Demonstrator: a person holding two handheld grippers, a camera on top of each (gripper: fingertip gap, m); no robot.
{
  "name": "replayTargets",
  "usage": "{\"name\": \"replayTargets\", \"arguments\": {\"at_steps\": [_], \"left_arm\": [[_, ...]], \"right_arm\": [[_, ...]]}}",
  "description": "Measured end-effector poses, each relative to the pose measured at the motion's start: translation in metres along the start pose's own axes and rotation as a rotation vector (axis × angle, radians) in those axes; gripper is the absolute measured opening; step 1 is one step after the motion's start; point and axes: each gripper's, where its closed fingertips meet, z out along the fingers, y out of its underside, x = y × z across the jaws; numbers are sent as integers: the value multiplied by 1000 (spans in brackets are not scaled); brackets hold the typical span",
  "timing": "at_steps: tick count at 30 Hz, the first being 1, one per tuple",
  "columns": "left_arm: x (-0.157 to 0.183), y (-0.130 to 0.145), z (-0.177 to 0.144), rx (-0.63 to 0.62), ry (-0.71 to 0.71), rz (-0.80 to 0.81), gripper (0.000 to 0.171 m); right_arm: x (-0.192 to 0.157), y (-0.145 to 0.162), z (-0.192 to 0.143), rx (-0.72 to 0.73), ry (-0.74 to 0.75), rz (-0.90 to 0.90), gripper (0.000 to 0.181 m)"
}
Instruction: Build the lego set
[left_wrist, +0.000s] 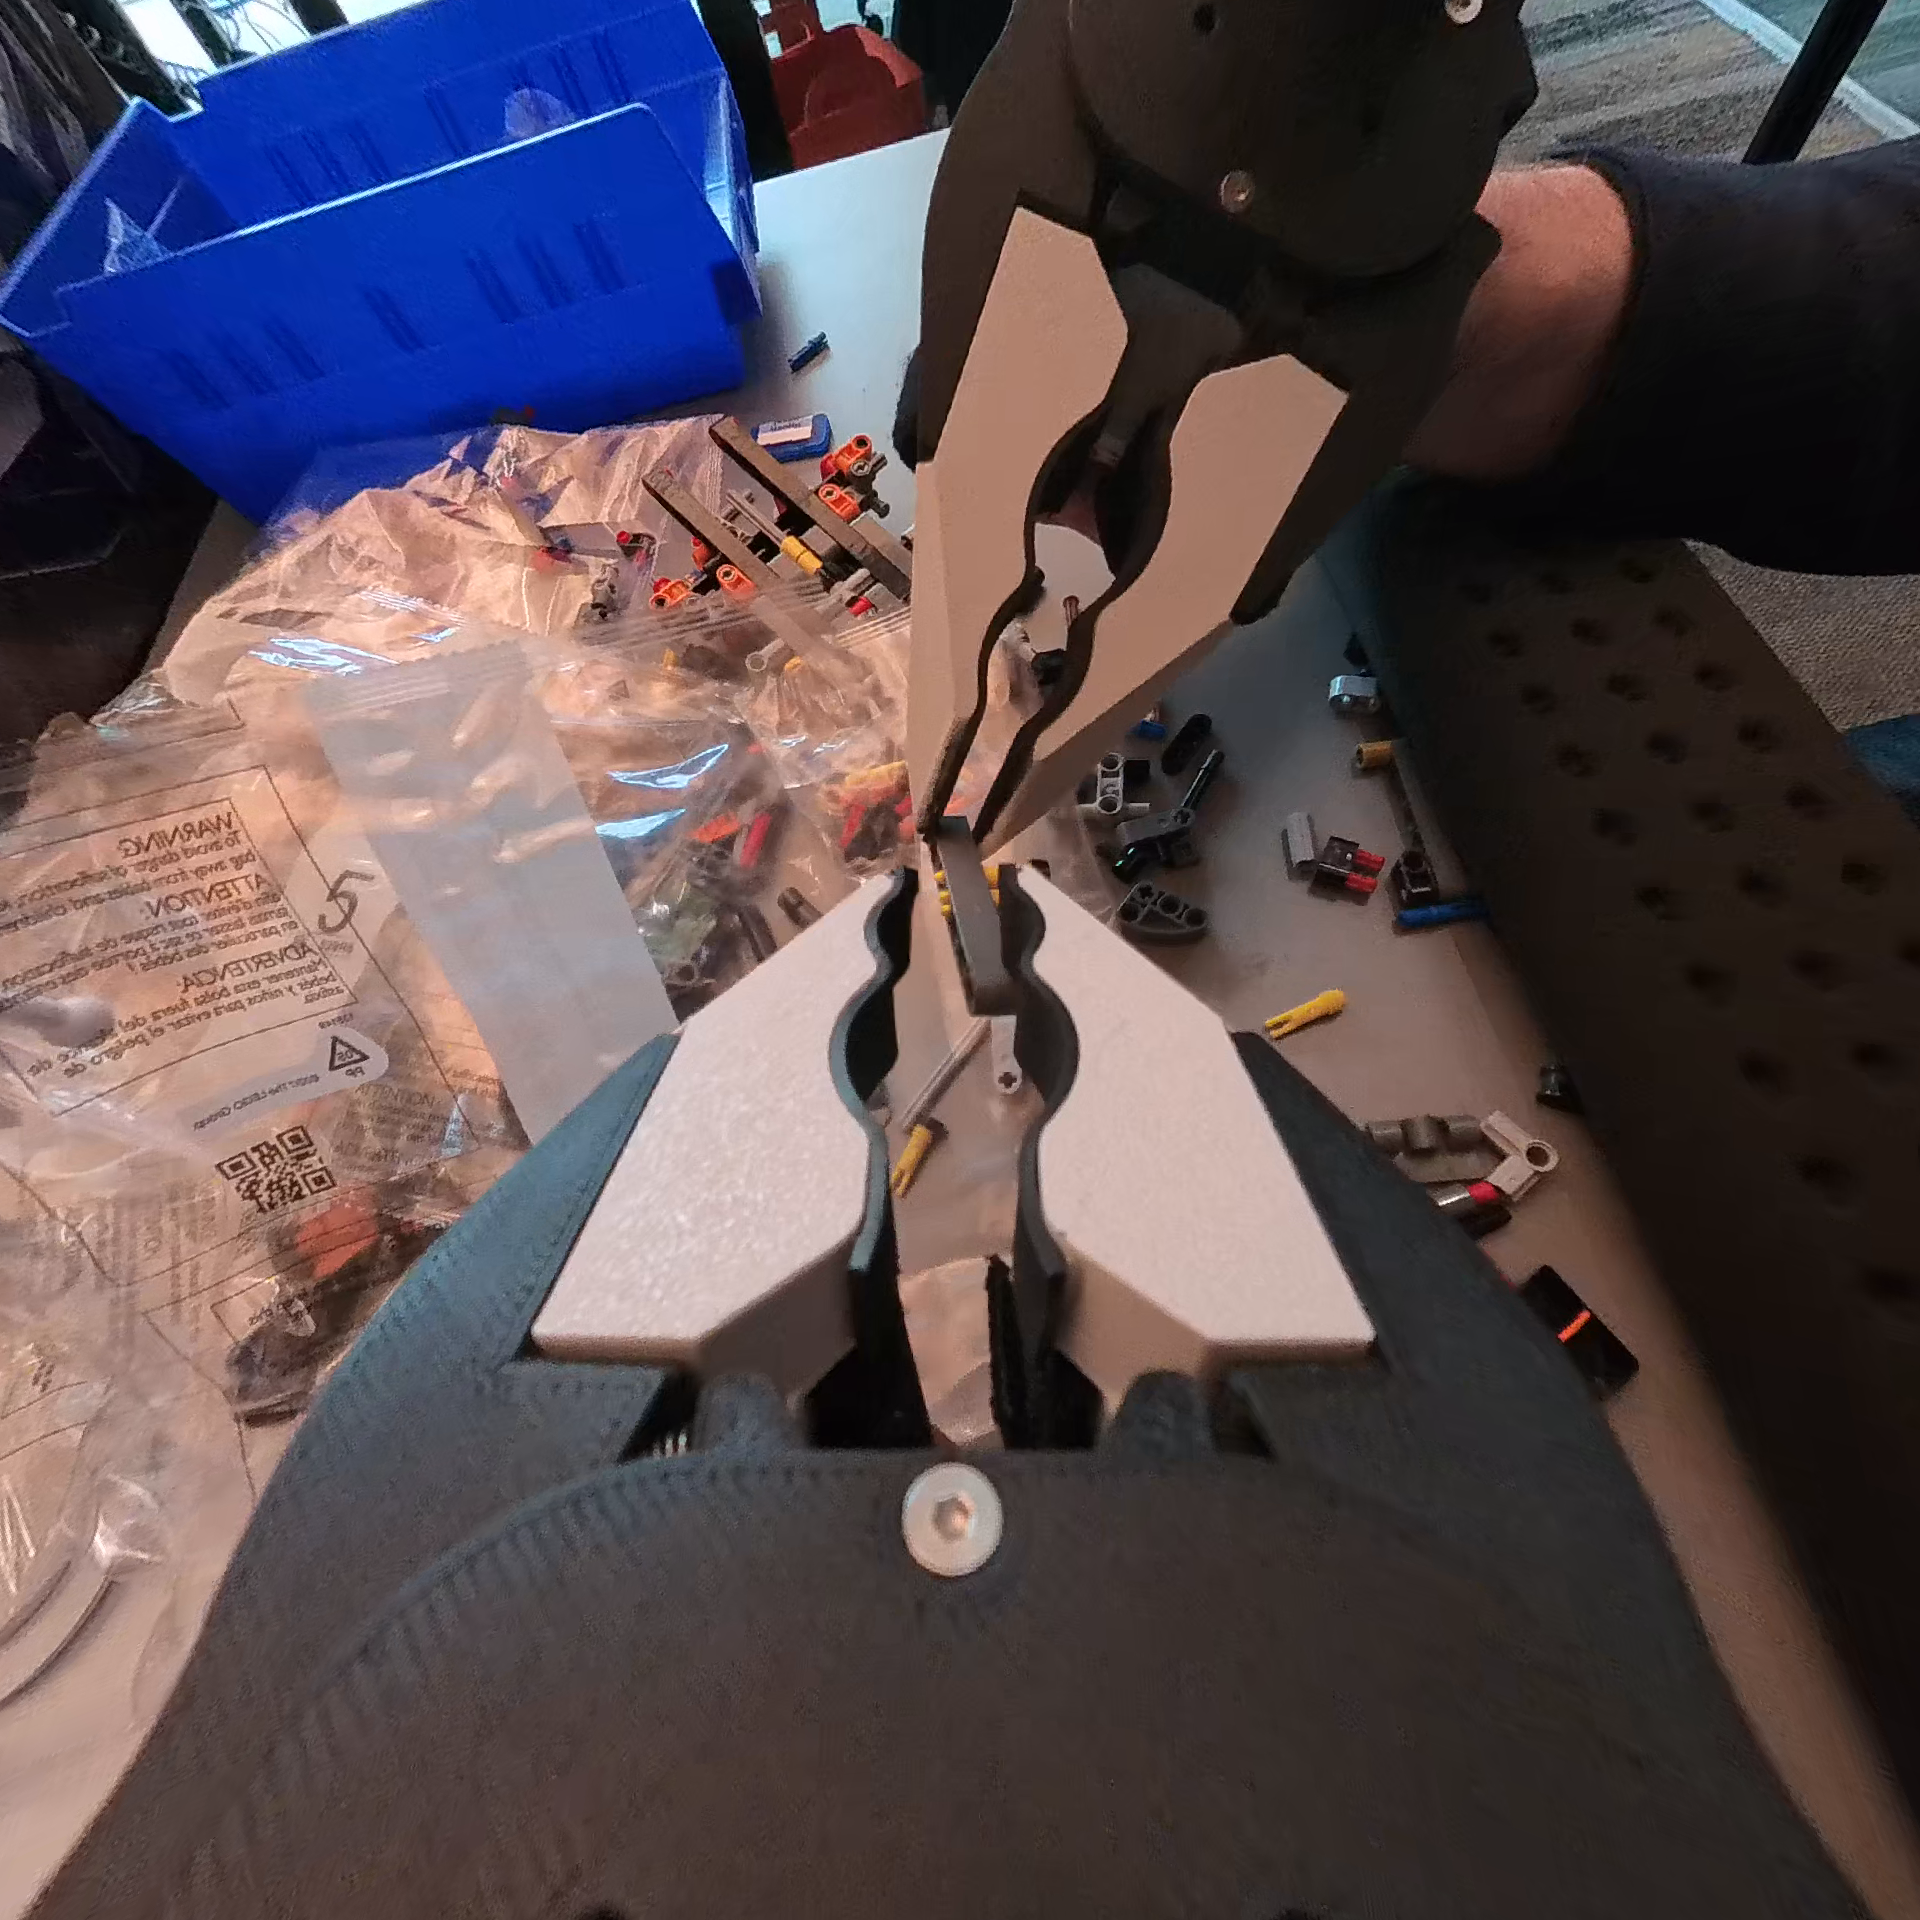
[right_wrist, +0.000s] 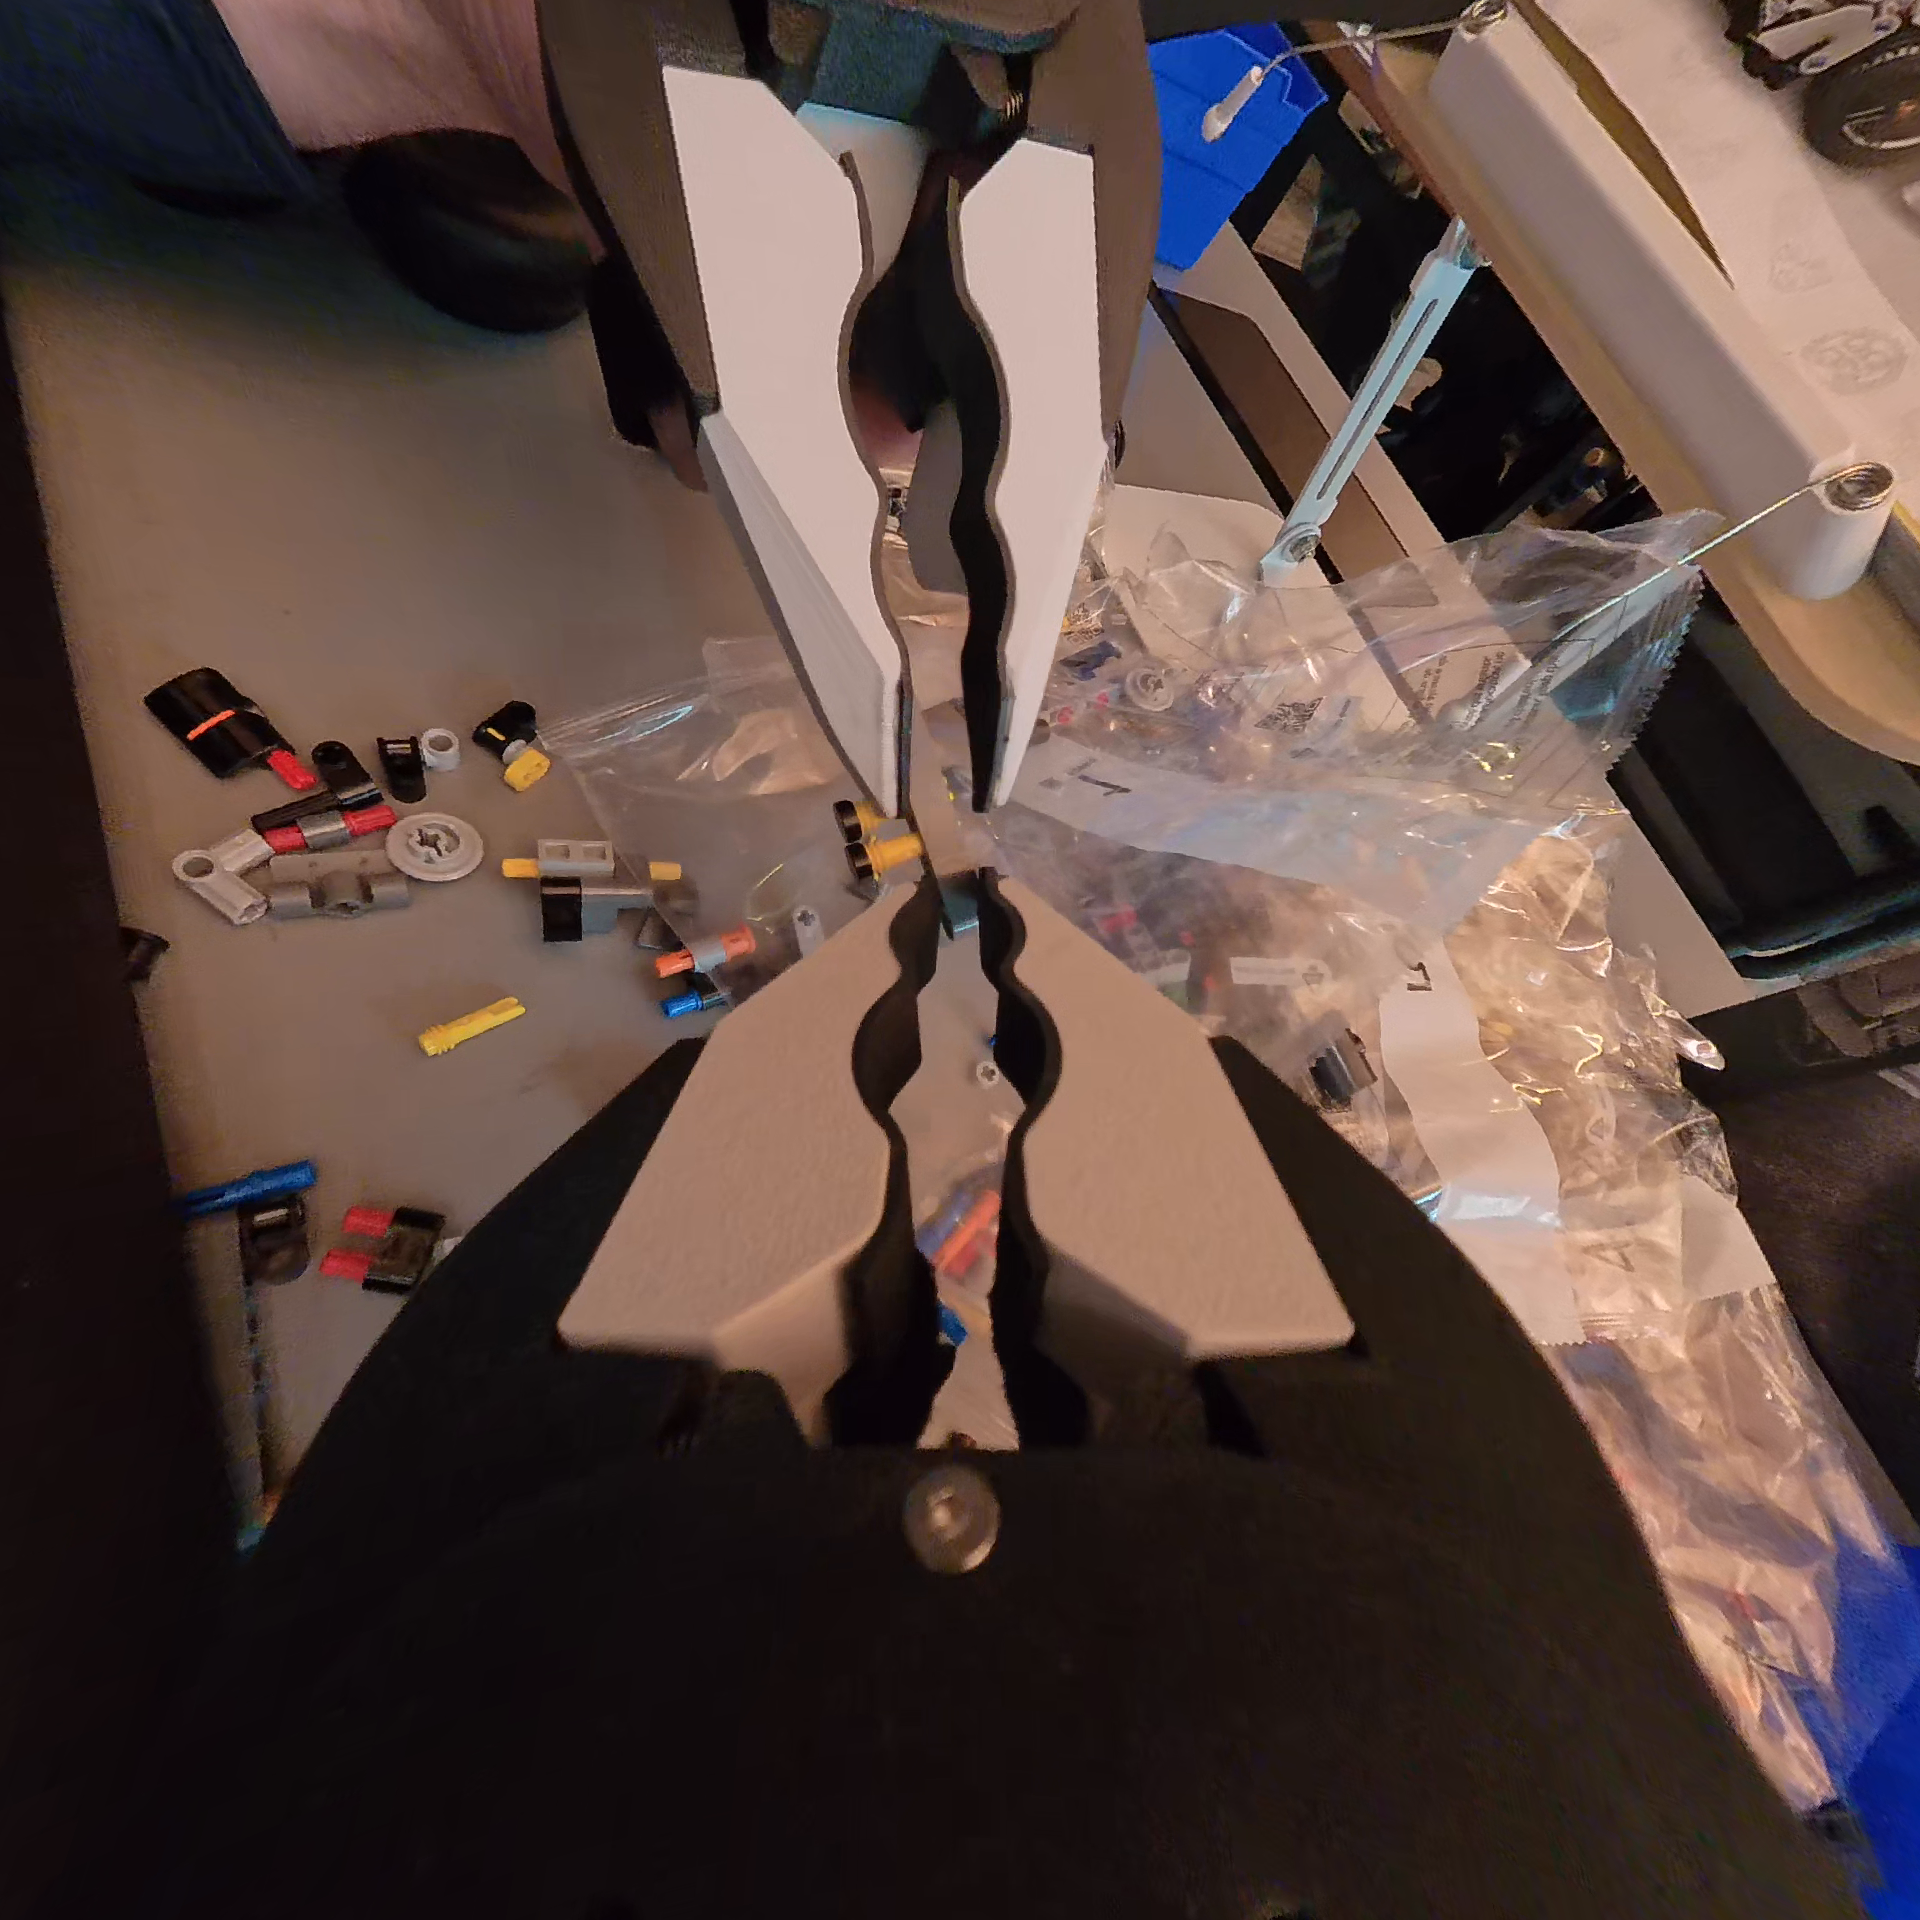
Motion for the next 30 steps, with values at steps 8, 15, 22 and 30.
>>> {"name": "replayTargets", "arguments": {"at_steps": [8, 15, 22, 30], "left_arm": [[3, 5, 0, -23, 19, 3, 6], [-5, 6, 1, -24, -24, 6, 5], [-26, -1, -7, 34, -102, -79, 0], [-16, 17, 0, -50, -29, -112, 5]], "right_arm": [[-2, 1, 2, -11, -6, -6, 5], [6, 1, 0, 12, 19, 46, 7], [7, 2, -1, 24, -4, 108, 8], [-1, 10, 4, -29, -40, 94, 0]]}}
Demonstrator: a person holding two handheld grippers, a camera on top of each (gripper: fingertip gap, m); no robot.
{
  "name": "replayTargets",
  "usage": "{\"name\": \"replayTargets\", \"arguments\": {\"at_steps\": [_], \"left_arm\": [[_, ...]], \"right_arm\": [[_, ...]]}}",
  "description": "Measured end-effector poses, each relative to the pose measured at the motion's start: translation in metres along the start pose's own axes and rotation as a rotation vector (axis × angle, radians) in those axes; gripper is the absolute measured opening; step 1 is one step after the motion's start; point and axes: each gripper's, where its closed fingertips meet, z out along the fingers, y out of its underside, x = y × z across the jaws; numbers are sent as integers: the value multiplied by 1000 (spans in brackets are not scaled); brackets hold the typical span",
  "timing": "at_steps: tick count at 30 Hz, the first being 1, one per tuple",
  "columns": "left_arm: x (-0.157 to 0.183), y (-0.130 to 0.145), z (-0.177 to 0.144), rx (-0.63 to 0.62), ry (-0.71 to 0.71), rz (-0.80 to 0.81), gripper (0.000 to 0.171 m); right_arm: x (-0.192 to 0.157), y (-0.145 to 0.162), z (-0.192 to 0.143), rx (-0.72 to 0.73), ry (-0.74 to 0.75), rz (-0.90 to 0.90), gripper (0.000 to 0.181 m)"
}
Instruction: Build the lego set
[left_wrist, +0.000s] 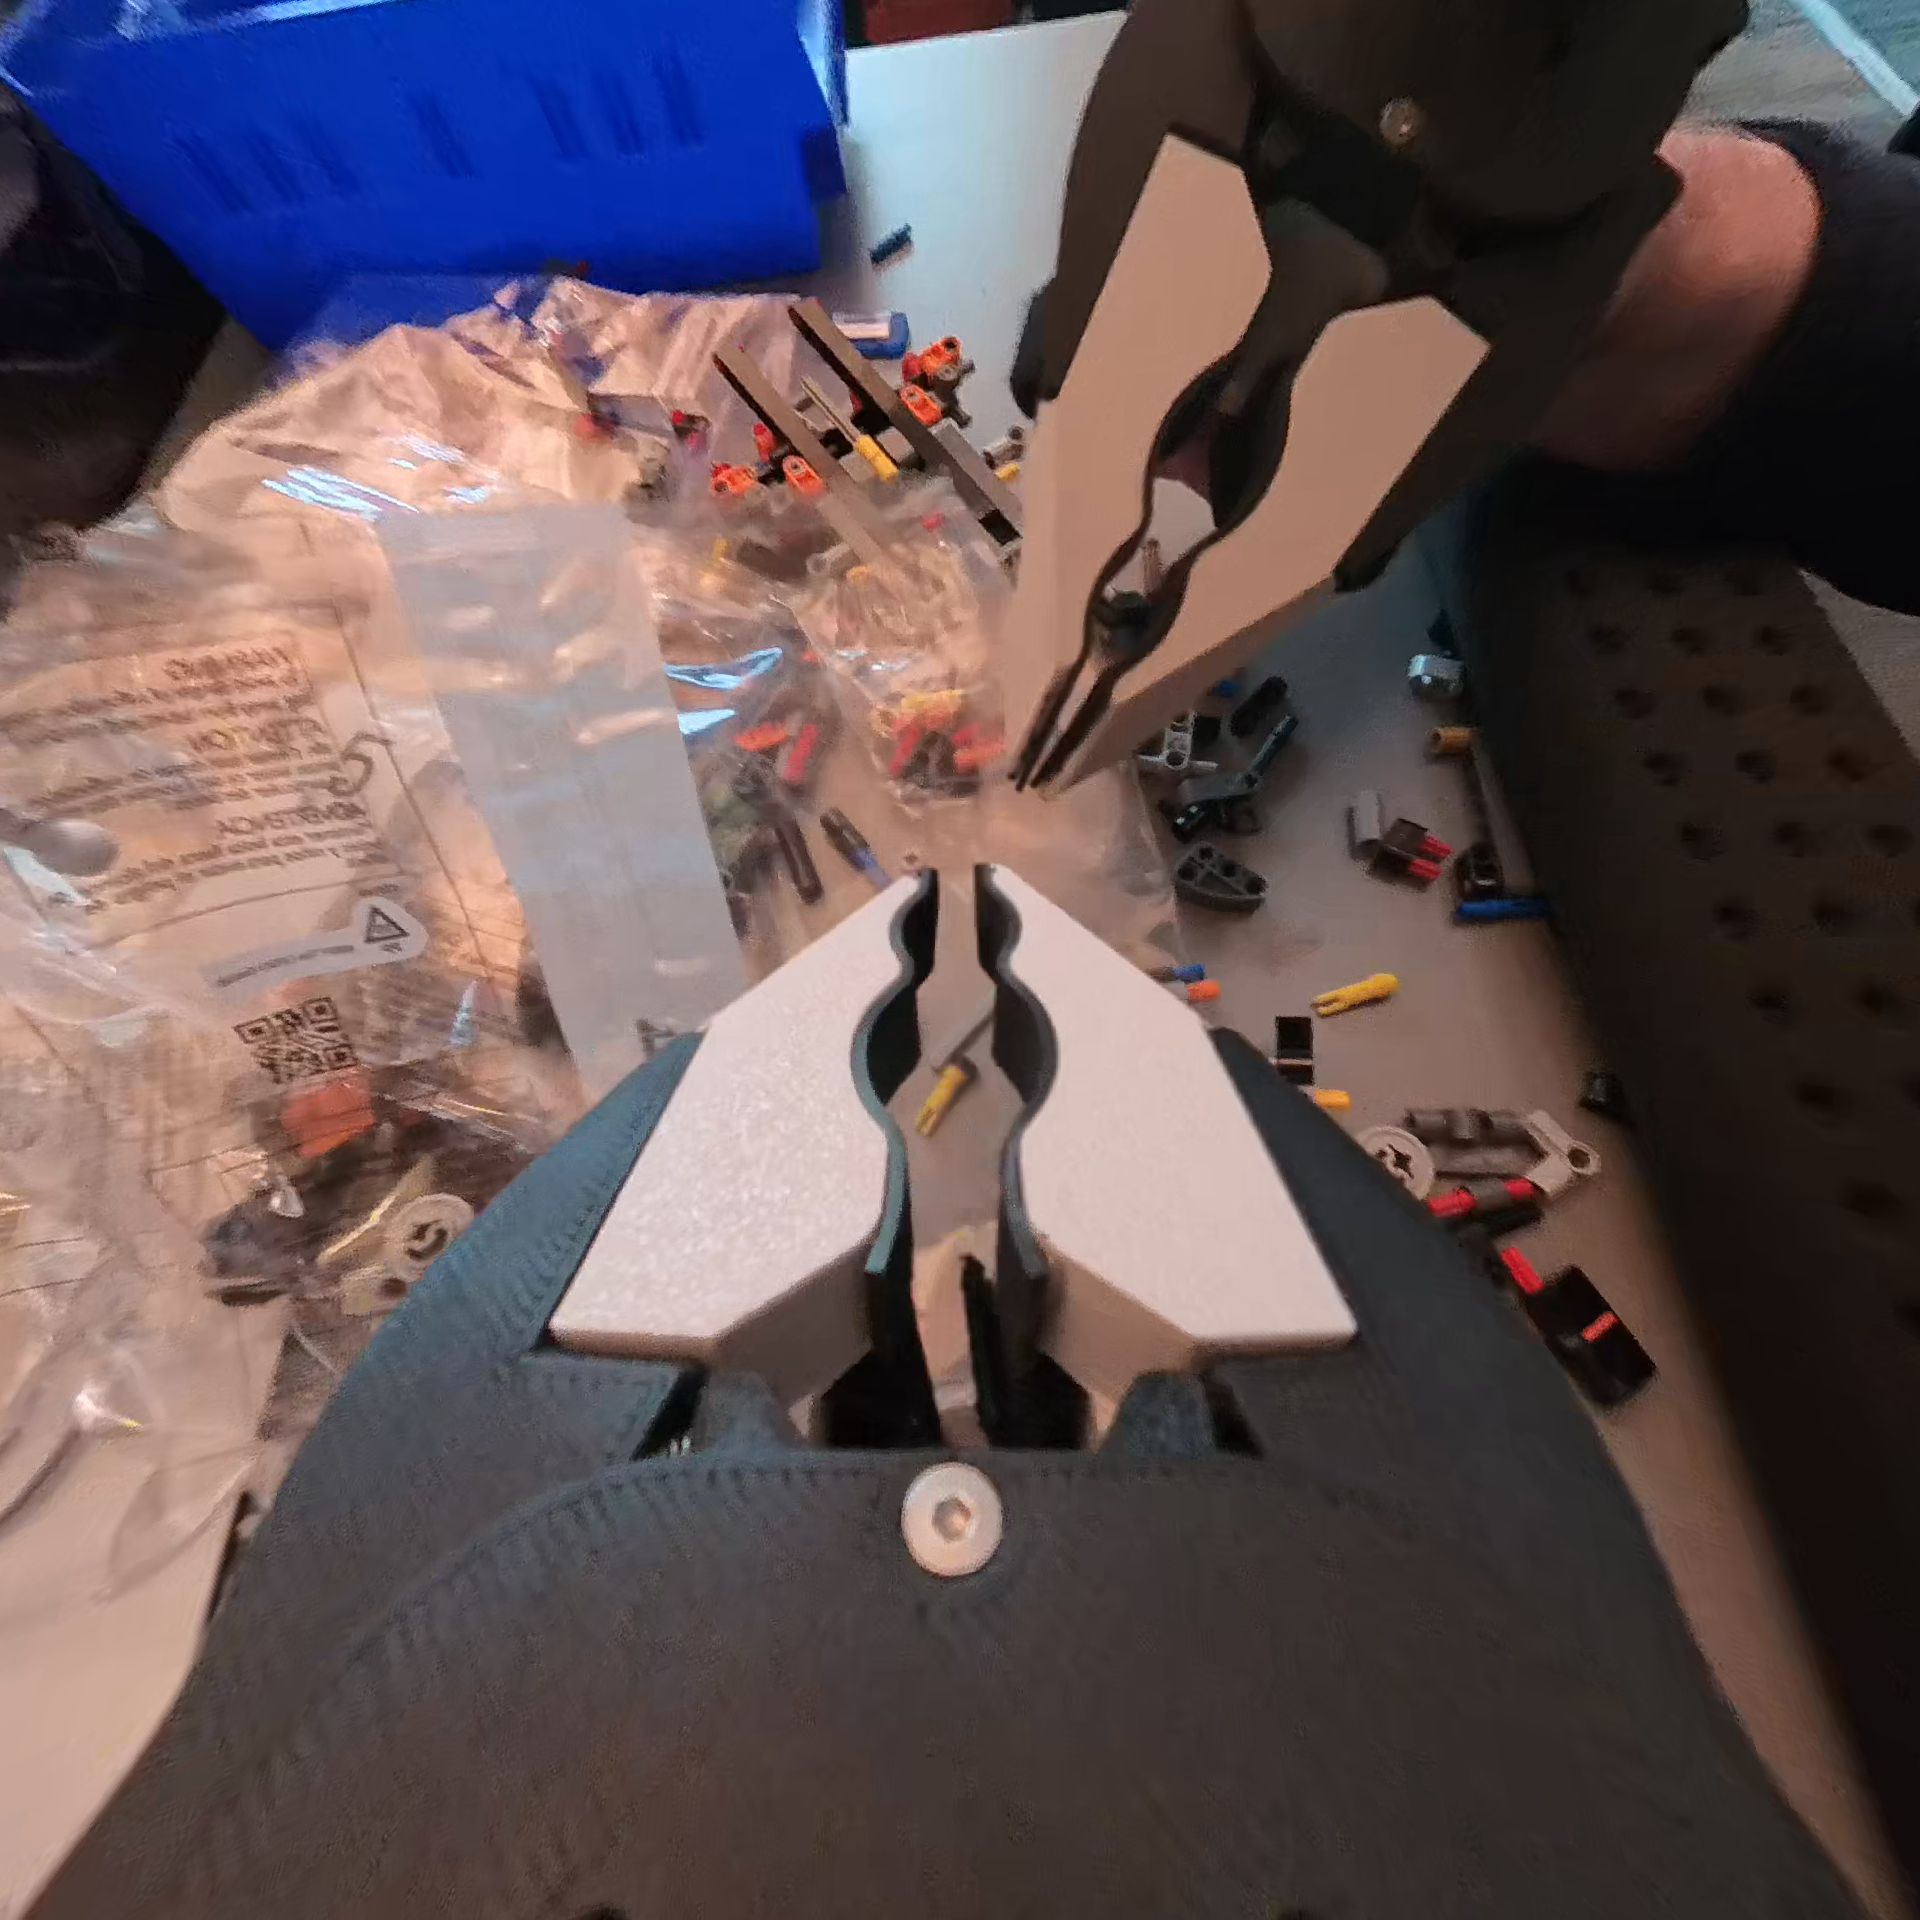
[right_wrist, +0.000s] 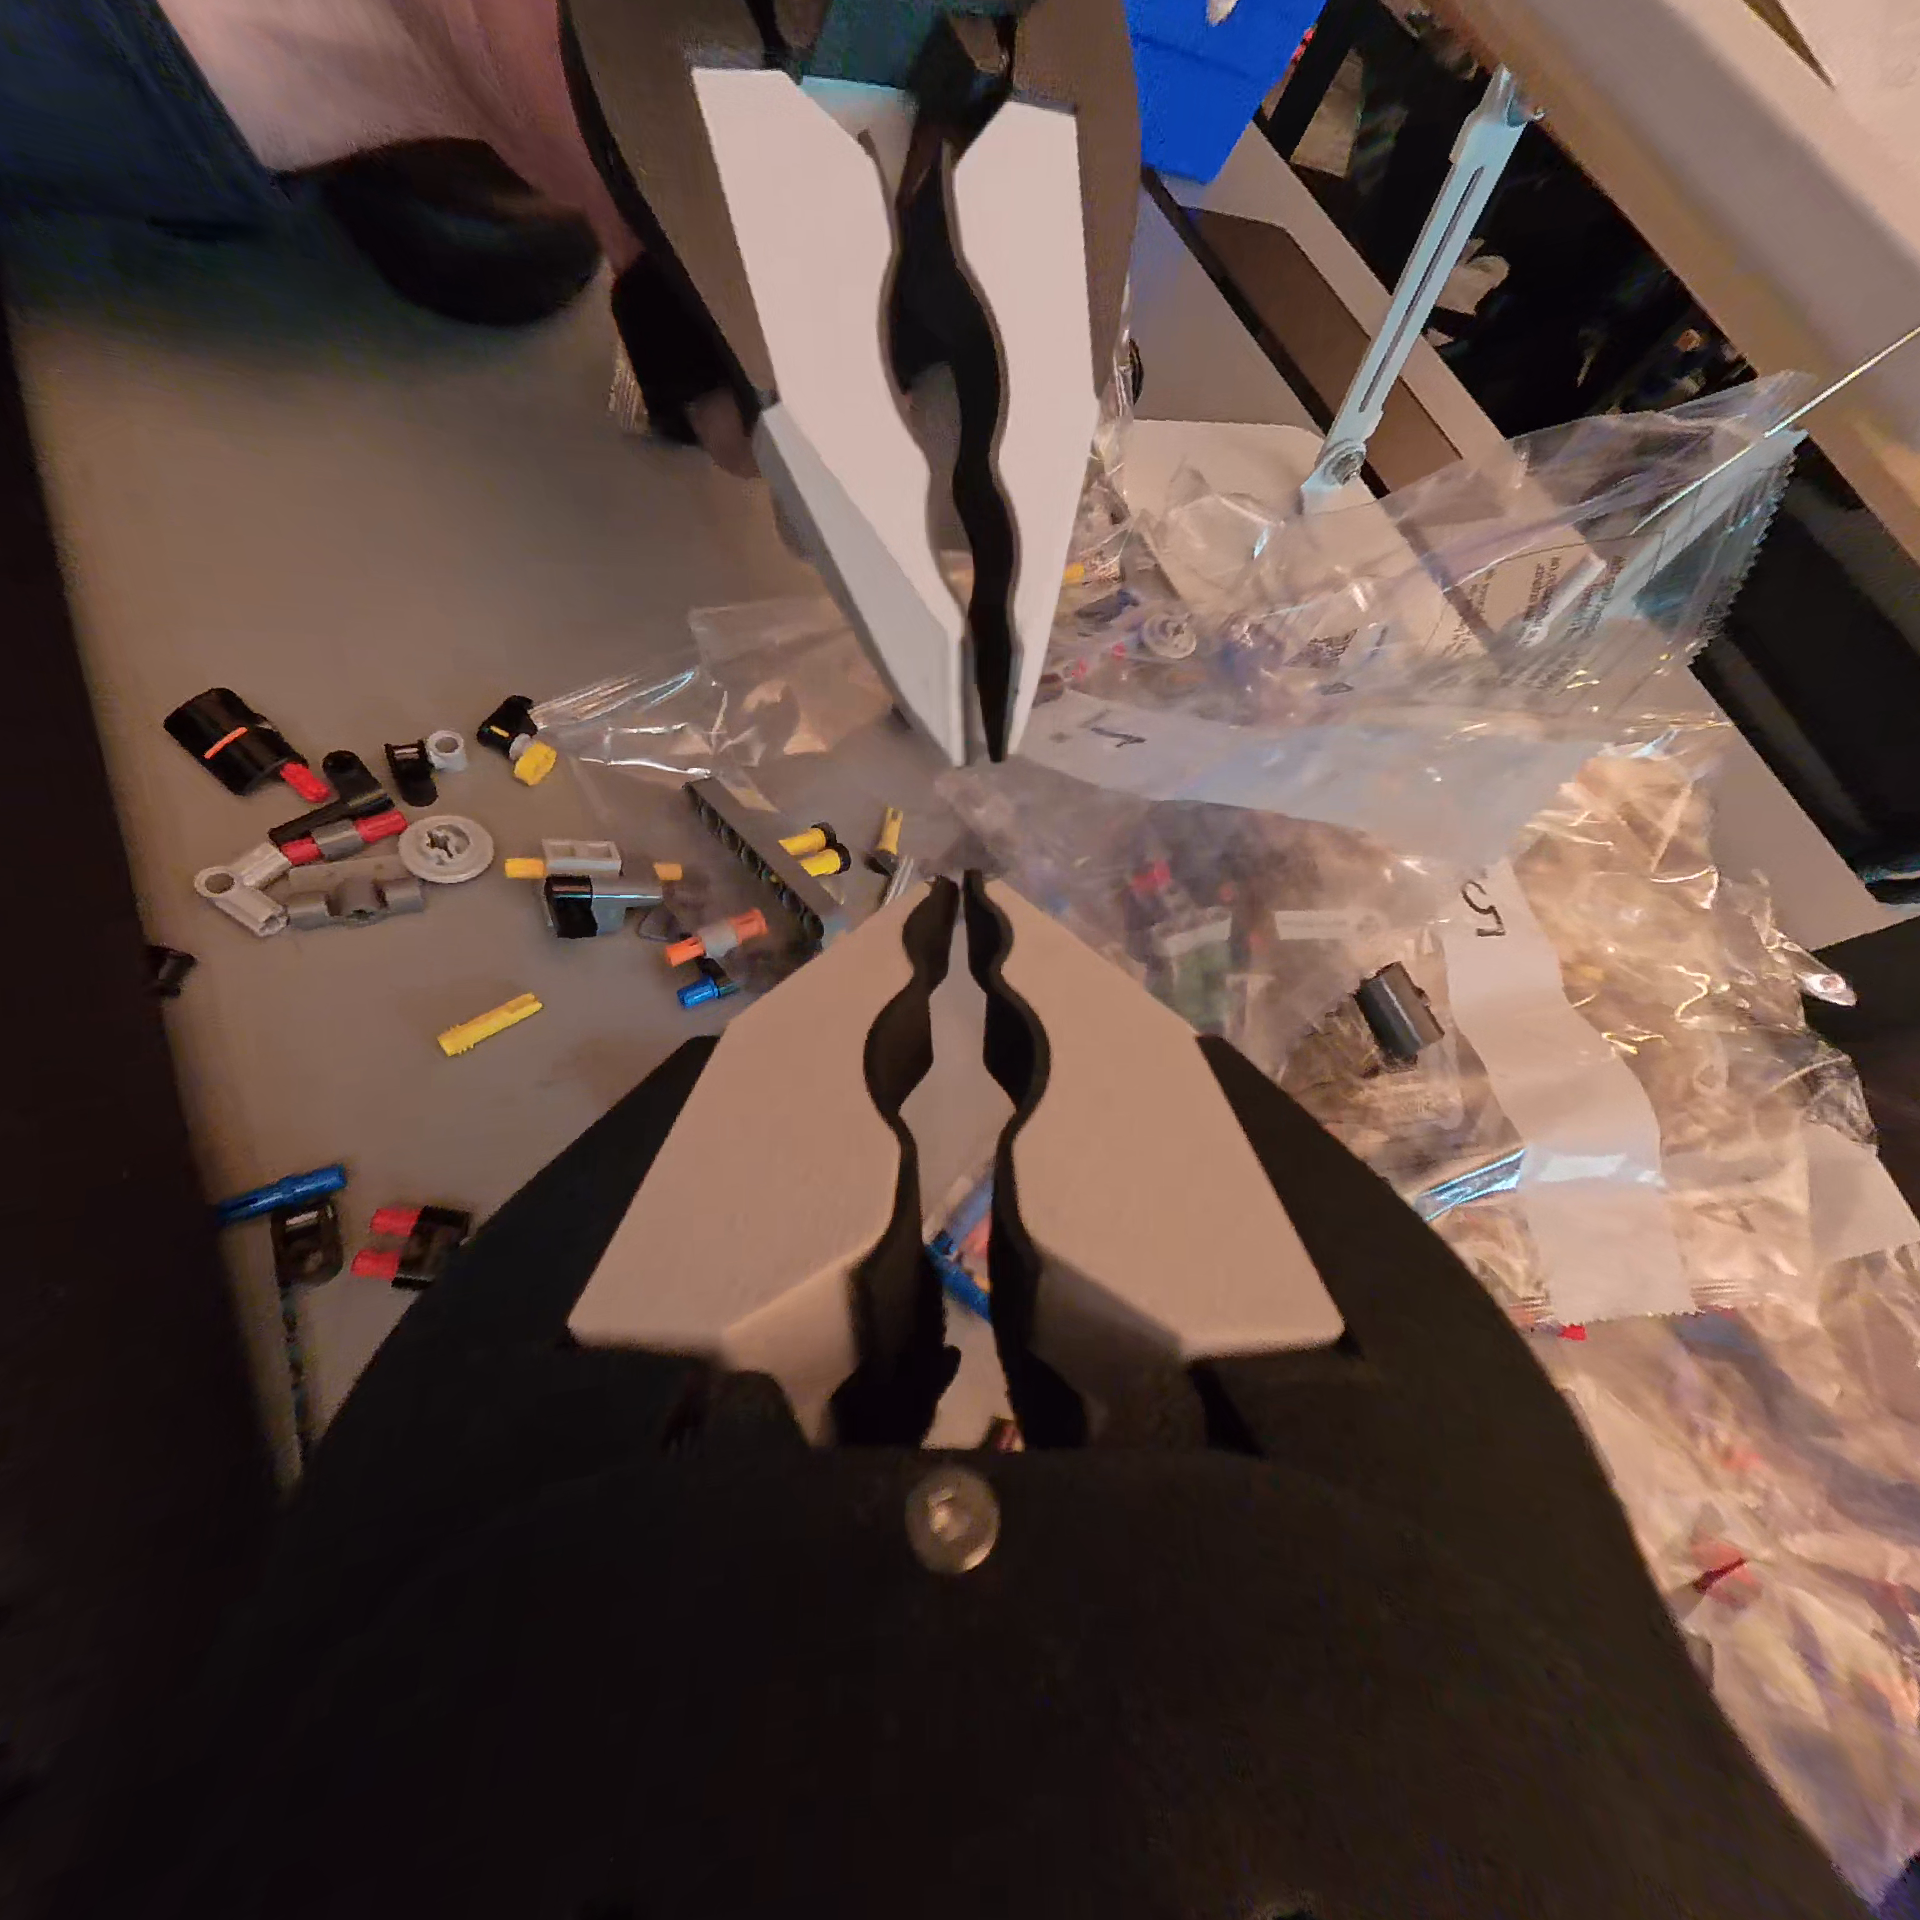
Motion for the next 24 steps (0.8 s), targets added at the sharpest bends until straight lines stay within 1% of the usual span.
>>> {"name": "replayTargets", "arguments": {"at_steps": [1, 3, 4, 5, 7, 10, 12, 15, 19, 24], "left_arm": [[4, 3, -1, -18, 22, -2, 9], [20, 12, -2, -75, 113, -15, 18], [24, 18, -2, -117, 120, -8, 21], [23, 25, 0, -164, 106, 4, 21], [31, 35, 4, -231, 137, 10, 23], [38, 42, 10, -275, 168, 22, 24], [37, 47, 14, -304, 156, 36, 23], [33, 53, 18, -335, 136, 46, 19], [30, 55, 19, -344, 123, 56, 8], [25, 53, 19, -322, 103, 66, 6]], "right_arm": [[0, 1, 1, -6, -3, 2, 0], [-1, 4, 2, -19, -8, 1, 0], [-3, 4, 3, -24, -14, 1, 0], [-3, 6, 4, -31, -20, 3, 0], [-4, 8, 6, -47, -23, -1, 0], [-5, 10, 7, -53, -29, -1, 0], [-5, 10, 6, -54, -28, 1, 0], [-5, 11, 7, -55, -30, 2, 0], [-6, 12, 8, -63, -37, 0, 0], [-7, 12, 8, -63, -43, 3, 0]]}}
